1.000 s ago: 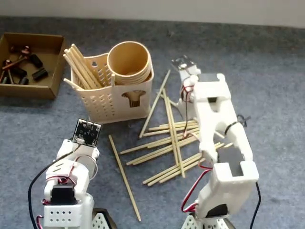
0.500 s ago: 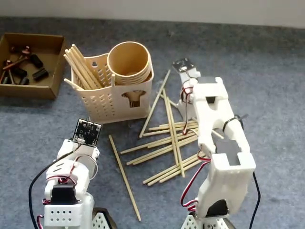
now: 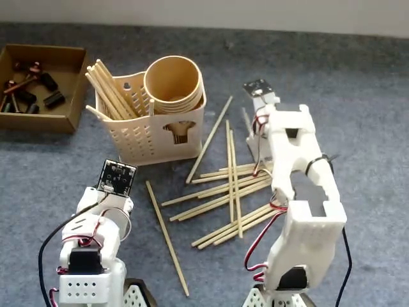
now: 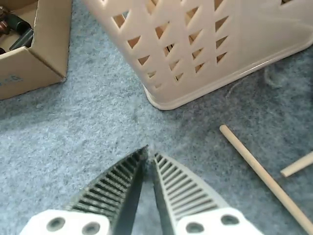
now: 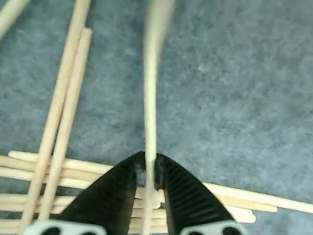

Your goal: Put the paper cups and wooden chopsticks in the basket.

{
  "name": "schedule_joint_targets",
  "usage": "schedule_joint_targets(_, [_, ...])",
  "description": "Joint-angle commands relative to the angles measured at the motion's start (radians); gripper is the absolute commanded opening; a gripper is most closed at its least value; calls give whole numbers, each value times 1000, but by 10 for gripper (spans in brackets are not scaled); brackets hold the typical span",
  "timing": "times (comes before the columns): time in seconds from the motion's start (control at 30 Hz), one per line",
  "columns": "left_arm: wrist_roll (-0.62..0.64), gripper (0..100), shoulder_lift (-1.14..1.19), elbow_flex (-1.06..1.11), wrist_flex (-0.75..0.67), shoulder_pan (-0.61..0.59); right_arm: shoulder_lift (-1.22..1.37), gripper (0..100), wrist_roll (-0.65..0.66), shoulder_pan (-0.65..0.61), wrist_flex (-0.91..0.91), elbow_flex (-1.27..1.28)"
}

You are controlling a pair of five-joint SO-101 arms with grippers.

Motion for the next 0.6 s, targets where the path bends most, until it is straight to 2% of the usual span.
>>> schedule_joint_targets(0.0, [-6,14,-10,8,-25,-4,-12,9,5,36,56,-77])
schedule_joint_targets(0.33, [-6,14,-10,8,-25,-4,-12,6,6,56,306,-180])
schedule_joint_targets(0.57, [-6,14,-10,8,-25,-4,-8,11,8,62,363,-179])
